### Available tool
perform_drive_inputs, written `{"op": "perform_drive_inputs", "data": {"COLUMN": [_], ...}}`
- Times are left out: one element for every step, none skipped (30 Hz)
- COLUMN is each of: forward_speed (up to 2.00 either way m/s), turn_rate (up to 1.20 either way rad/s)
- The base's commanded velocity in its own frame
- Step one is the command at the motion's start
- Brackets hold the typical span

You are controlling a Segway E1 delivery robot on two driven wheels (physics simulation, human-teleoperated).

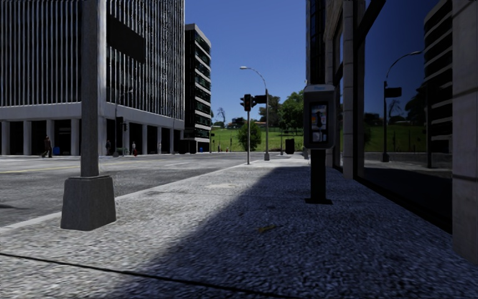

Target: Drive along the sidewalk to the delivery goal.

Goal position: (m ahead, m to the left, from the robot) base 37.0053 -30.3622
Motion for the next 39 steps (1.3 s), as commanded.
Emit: {"op": "perform_drive_inputs", "data": {"forward_speed": [2.00,2.00,2.00,2.00,2.00,2.00,2.00,2.00,2.00,2.00,2.00,2.00,2.00,2.00,2.00,2.00,2.00,2.00,2.00,2.00,2.00,2.00,2.00,2.00,2.00,2.00,2.00,2.00,2.00,2.00,2.00,2.00,2.00,2.00,2.00,2.00,2.00,2.00,2.00], "turn_rate": [0.00,0.00,0.00,0.00,0.00,0.00,0.00,0.00,0.00,0.00,0.00,0.00,0.00,0.00,0.00,0.00,0.00,0.00,0.00,0.00,0.00,0.00,0.00,0.00,0.00,0.00,0.00,0.00,0.00,0.00,0.00,0.00,-0.02,-0.08,-0.10,-0.11,-0.14,-0.18,-0.21]}}
